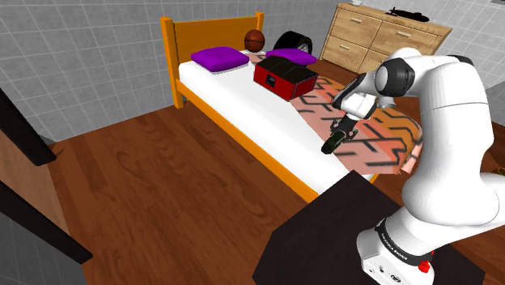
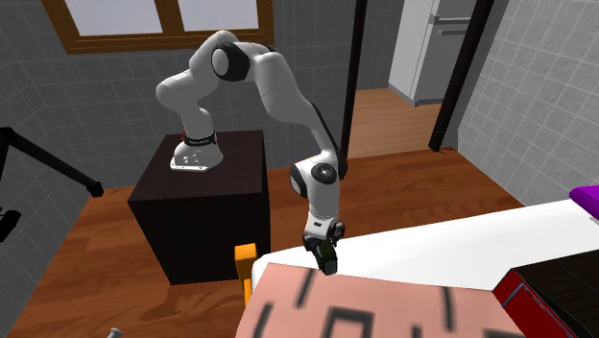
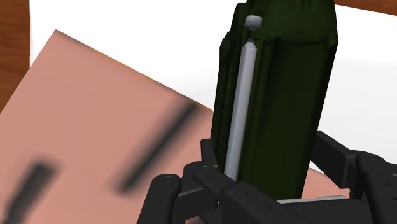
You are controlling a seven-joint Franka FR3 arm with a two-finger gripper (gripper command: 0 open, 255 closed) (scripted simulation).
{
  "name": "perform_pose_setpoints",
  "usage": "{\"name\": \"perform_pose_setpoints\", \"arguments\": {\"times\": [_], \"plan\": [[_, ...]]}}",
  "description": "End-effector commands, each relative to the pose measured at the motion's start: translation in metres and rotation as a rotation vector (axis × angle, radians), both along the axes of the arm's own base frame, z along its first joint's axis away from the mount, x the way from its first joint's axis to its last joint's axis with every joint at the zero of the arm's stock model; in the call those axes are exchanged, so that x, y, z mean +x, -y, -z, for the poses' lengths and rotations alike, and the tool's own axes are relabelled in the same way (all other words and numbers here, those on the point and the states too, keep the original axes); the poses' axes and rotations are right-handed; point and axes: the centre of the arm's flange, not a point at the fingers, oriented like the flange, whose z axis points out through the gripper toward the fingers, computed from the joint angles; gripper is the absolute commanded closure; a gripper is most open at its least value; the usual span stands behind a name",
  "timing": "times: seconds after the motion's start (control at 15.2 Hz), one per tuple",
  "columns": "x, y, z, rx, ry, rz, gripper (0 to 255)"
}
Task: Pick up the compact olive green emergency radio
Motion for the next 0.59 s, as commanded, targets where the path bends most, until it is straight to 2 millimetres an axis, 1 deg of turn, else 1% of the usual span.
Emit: {"name": "perform_pose_setpoints", "arguments": {"times": [0.0,0.4,0.53], "plan": [[-0.001,0.000,-0.011,-0.001,0.001,0.000,255],[-0.001,0.000,-0.043,-0.001,0.001,0.000,255],[-0.001,0.000,-0.044,-0.001,0.001,0.000,255]]}}
